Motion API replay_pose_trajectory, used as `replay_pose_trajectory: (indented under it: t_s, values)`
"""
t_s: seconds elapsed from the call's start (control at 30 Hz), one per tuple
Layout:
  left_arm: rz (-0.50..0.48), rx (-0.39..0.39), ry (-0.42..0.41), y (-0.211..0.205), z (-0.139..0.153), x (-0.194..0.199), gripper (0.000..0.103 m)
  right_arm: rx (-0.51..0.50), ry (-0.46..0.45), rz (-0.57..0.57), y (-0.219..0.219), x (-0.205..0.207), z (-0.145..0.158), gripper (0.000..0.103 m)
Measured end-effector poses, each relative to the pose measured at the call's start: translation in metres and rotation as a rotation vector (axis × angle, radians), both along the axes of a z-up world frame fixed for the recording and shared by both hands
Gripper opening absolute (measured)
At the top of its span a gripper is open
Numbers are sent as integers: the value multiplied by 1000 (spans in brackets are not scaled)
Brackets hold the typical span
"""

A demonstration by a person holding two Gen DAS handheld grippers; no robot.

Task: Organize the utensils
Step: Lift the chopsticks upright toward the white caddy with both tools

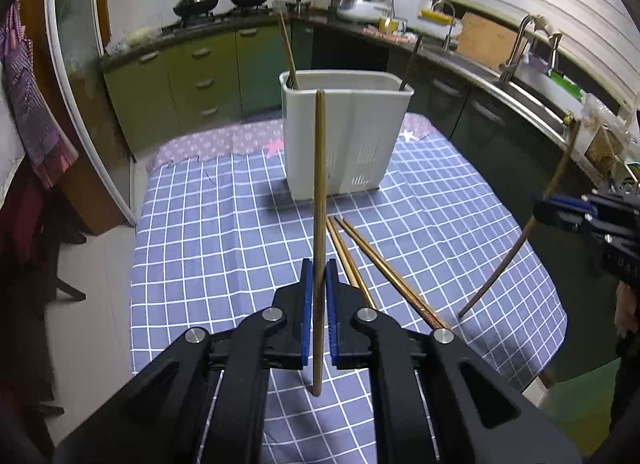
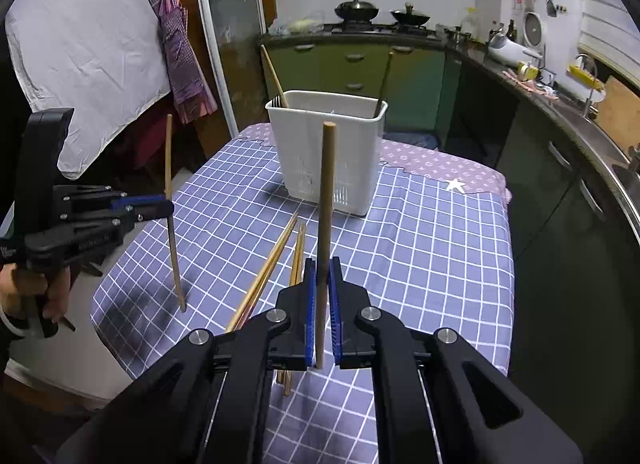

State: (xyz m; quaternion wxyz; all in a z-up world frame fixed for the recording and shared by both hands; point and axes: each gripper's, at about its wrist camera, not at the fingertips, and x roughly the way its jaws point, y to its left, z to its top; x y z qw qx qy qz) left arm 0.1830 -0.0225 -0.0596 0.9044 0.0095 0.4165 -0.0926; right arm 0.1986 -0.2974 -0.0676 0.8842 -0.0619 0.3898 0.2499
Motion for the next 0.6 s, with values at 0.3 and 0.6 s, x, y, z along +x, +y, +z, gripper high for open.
replay_pose_trajectory:
  t_s: [0.3, 0.6]
  values:
    - [-24, -9, -51, 1, 11, -18, 7, 13, 5, 5, -9, -14, 5, 7]
    - [-35, -15, -66, 5, 16, -19, 7, 18, 22, 7, -5, -8, 5, 7]
